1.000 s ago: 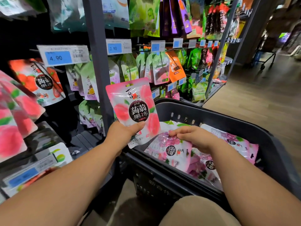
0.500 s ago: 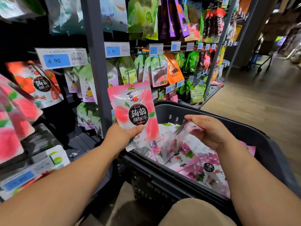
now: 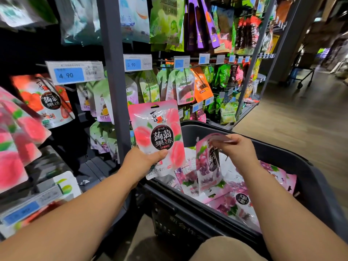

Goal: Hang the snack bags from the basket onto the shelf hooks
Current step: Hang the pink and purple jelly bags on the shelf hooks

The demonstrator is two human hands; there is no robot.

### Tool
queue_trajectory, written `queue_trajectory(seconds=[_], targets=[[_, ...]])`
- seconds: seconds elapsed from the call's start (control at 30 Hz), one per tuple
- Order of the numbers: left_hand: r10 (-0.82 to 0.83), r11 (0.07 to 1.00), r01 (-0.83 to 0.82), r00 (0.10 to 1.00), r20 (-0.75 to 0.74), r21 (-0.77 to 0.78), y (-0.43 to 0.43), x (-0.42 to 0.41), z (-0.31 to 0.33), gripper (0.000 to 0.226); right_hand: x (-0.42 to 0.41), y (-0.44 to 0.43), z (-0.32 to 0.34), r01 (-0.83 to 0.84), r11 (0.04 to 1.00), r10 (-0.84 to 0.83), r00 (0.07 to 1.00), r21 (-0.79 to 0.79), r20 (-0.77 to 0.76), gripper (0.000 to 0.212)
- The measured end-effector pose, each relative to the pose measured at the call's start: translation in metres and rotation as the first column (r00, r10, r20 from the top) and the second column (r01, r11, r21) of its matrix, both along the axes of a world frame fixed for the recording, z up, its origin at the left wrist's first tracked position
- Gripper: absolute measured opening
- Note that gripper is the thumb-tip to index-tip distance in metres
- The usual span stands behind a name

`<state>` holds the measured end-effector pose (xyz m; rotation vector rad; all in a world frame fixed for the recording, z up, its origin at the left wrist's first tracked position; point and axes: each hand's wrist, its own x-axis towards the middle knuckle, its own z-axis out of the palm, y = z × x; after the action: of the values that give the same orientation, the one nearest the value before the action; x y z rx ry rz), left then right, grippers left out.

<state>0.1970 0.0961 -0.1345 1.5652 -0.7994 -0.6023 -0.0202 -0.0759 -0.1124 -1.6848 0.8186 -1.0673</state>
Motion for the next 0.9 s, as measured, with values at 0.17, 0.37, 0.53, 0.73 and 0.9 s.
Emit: queue_trajectory(seconds=[0.17, 0.37, 0.53, 0.73, 0.9], targets=[[0.007, 1.0, -0.007, 1.0, 0.001, 0.022, 0.0, 0.0, -0.001, 0.024, 0.008, 0.001, -0.004, -0.02, 0.998, 0.014, 0.993, 0.052, 0.121, 0.011], [-0.014, 0.999, 0.013, 1.0, 0.014, 0.034, 0.001, -0.004, 0.004, 0.022, 0.008, 0.005, -0.02, -0.244, 0.938, 0.233, 0.97, 0.246, 0.074, 0.032], [-0.04, 0.999, 0.039, 0.999, 0.033, 0.023, 0.002, -0.007, 0.005, 0.017, -0.005, 0.009, -0.027, -0.34, 0.856, 0.42, 0.896, 0.389, -0.14, 0.064], [-0.004, 0.999, -0.002, 0.993, -0.122, -0.047, 0.01, -0.007, 0.002, 0.027, 0.001, 0.015, -0.023, -0.27, 0.892, 0.339, 0.93, 0.362, -0.144, 0.047], [0.025, 0.991, -0.052, 0.977, -0.212, -0.125, 0.034, -0.004, 0.011, 0.022, 0.014, 0.027, -0.003, -0.229, 0.925, 0.24, 0.971, 0.304, 0.003, 0.063]])
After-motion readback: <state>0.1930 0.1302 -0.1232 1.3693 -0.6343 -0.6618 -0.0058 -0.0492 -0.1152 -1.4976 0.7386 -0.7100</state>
